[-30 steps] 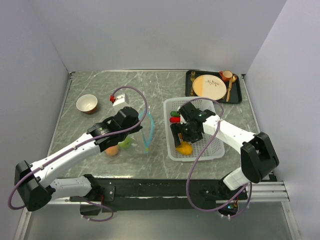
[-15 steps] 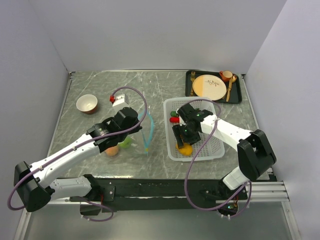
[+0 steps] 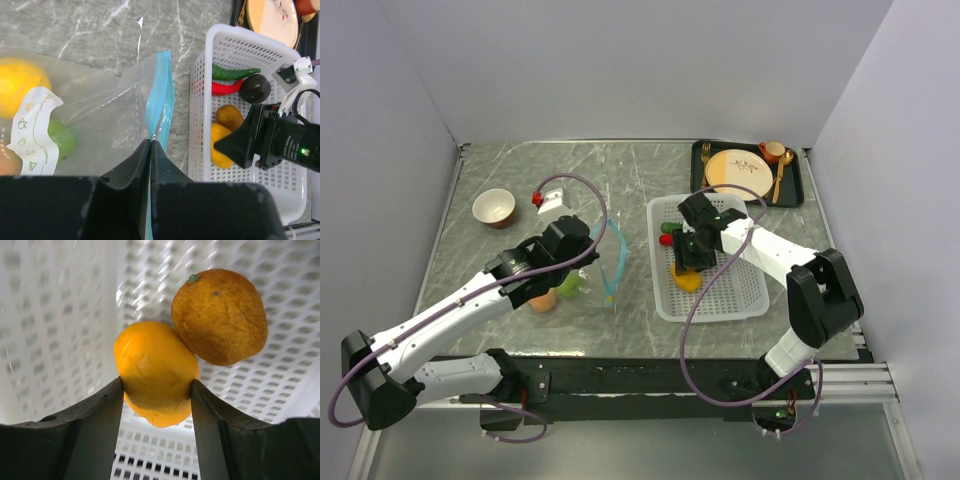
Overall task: Place the food in the zip-top bag and seal the zipper
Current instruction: Pick up the fake fruit from the bin.
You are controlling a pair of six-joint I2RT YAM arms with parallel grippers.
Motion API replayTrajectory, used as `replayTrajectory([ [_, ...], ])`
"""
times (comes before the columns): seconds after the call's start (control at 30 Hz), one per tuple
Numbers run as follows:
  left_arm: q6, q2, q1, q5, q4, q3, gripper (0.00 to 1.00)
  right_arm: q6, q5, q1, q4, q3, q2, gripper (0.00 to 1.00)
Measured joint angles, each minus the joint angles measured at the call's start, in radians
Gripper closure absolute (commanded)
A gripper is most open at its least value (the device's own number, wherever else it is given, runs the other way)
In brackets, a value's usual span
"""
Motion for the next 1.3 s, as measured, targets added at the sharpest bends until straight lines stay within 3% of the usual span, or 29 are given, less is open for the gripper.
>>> replayTrajectory([
  [0.13,-0.002,-0.034,0.000,-0.019,-0.006,-0.008,0.90,0.037,0.038,-0.018,0.026,0.011,0.005,0.57],
  [0.43,-0.002,-0.042,0.000,-0.034,-0.018,-0.015,0.90,0.067,0.064,-0.018,0.093,0.022,0.027,0.18],
  [0.63,-0.002,-0.035,0.000,-0.034,-0.018,-0.015,0.91,0.058,0.060,-0.018,0.098,0.022,0.029,0.15],
  [0.97,-0.002,-0.029,0.000,-0.034,-0.018,-0.015,0.91,0.034,0.023,-0.018,0.102,0.022,0.060,0.29],
  [1.1,-0.002,-0.029,0.000,-0.031,-0.018,-0.015,0.91,0.017,0.003,-0.018,0.102,0.022,0.068,0.48],
  [1.3,-0.002,-0.029,0.000,-0.016,-0.013,-0.015,0.91,0.012,-0.020,-0.018,0.102,0.021,0.068,0.65],
])
